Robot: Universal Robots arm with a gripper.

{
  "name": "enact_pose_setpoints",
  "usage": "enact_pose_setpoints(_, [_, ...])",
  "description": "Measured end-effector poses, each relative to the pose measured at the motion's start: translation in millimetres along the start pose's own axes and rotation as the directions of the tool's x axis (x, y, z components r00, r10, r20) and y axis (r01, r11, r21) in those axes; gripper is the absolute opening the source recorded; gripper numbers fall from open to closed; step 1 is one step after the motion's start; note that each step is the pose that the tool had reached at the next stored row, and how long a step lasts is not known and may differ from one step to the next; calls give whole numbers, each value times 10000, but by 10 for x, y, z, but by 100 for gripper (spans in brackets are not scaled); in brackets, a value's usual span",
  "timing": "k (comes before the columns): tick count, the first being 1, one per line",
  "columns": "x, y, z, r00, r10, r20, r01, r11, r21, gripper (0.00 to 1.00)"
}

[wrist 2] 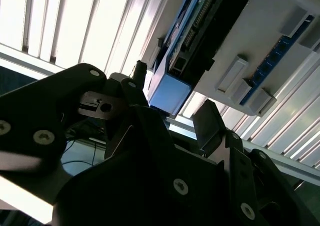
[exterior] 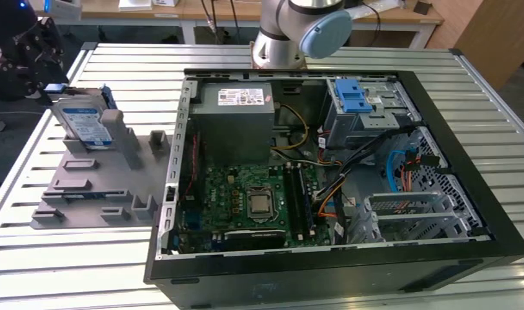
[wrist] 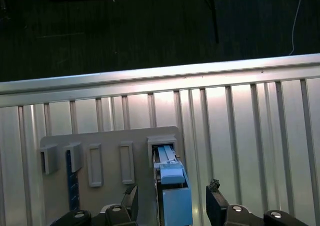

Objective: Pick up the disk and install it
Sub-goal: 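Pick up the disk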

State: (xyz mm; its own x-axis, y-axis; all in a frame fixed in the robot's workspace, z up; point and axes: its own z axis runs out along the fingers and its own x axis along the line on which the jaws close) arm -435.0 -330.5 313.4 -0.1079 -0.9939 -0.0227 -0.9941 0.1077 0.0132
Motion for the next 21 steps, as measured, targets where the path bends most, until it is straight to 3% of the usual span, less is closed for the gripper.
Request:
enact_pose_setpoints(2, [-15,1,20,10000,-18,0,18,10000,-1,63])
enact_pose_setpoints(3, [-23,2,28,10000,-40,1,40,10000,-1,56])
enact_pose_setpoints(13, [-38,3,113,9991,-425,-5,425,9991,-11,56])
enact_pose_setpoints(21, [-37,2,172,9992,-395,-4,395,9992,-10,56])
